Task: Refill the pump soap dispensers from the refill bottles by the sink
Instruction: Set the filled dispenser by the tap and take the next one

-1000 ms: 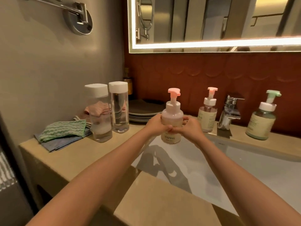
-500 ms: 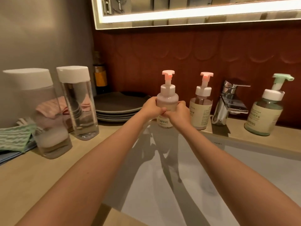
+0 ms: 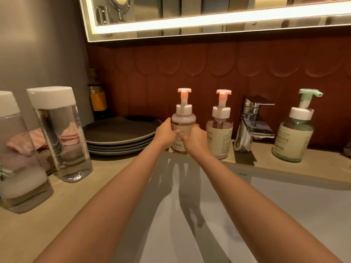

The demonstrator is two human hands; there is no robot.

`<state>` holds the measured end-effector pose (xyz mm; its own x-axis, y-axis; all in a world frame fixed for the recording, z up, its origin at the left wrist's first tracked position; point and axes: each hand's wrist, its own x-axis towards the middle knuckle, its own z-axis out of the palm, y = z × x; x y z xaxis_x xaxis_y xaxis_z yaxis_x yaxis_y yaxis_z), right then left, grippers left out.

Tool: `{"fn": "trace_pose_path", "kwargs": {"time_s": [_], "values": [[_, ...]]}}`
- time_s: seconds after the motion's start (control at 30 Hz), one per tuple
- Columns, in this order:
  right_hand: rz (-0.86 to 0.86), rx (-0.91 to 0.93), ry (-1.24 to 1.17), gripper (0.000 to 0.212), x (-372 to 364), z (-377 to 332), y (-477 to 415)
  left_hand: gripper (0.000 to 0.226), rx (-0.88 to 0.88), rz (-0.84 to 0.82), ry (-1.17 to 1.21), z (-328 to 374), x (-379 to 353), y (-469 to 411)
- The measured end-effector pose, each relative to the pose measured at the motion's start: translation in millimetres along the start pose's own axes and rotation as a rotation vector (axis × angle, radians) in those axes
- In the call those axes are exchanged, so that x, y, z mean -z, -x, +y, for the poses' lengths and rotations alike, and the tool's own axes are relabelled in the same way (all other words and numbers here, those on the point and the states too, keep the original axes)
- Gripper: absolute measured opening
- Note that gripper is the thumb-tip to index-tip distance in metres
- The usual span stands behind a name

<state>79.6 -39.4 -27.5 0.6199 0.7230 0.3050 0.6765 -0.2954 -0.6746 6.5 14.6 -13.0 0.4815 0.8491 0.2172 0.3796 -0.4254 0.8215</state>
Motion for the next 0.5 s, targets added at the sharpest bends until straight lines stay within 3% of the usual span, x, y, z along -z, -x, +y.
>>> {"fn": "trace_pose_path", "kwargs": {"time_s": [0.1,0.23,0.37,0.5], "values": [[0.137,0.136,-0.026,0.035,8.6,1.6,11.8,0.067,0.032,0.129,0.025,1.9,-1.2,5.2],[0.383,0.295,-0.050,0.033,31.5,10.3,31.4,0.033,-0.200,0.453,-0.006,16.5,-2.2,25.5],[0.572,0.195,-0.045,0.035,43.7,27.1,38.2,0.026,-0.471,0.299,-0.081,38.6,-15.7,39.0],[0.507,0.123,0.002,0.053,45.3,34.0,44.1,0.043,-0.274,0.009,0.014,55.1,-38.1,40.7]]}}
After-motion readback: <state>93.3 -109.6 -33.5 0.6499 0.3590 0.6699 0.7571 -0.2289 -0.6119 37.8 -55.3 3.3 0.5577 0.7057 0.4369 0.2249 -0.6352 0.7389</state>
